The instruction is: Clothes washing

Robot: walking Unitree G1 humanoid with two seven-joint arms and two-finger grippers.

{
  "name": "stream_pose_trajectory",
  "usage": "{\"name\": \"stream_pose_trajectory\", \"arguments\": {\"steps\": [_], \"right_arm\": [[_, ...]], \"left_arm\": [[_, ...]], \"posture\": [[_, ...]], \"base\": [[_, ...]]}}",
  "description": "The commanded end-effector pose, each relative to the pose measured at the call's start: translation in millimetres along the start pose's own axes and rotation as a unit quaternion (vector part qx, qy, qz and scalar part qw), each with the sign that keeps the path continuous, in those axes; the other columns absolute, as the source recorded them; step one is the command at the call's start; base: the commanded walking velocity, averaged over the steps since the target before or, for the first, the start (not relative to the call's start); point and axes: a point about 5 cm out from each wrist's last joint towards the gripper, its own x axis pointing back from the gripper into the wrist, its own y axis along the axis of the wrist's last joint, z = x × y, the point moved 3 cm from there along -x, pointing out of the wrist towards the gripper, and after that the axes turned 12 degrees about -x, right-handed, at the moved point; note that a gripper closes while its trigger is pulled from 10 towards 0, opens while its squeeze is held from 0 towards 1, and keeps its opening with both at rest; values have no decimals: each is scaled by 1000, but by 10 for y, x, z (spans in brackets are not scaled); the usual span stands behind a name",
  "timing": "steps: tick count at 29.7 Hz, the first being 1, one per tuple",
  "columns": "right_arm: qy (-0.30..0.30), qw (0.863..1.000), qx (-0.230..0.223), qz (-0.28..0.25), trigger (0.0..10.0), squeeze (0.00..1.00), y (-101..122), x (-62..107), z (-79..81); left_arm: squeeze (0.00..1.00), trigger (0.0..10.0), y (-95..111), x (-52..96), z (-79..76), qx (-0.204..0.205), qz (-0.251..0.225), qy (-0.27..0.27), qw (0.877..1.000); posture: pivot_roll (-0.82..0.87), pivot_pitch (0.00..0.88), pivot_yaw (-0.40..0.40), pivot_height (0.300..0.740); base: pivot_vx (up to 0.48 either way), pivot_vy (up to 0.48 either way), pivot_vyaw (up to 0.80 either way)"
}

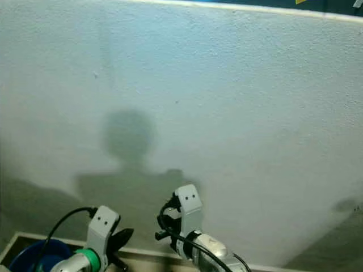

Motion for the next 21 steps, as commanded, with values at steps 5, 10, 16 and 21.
{"name": "stream_pose_trajectory", "arguments": {"steps": [5, 10, 16, 21], "right_arm": [[-70, 992, -4, -106, 10000, 0, 256, 182, -145], [-80, 988, -10, -130, 10000, 0, 377, 226, -160], [-104, 984, 4, -147, 10000, 0, 411, 205, -203], [-104, 983, 3, -151, 10000, 0, 403, 218, -183]], "left_arm": [[0, 10000, 243, 99, 241, -5, -10, 98, 995], [0, 10000, 465, 163, 326, -5, -32, 129, 991], [0, 10000, 582, 192, 322, -19, -46, 136, 990], [0, 10000, 656, 231, 371, -18, -53, 155, 986]], "posture": [[-10, 98, 69, 740], [-5, 93, 61, 740], [10, 85, 48, 740], [11, 80, 47, 740]], "base": [[0, 0, 0], [0, 0, 0], [0, 0, 0], [0, 0, 0]]}}
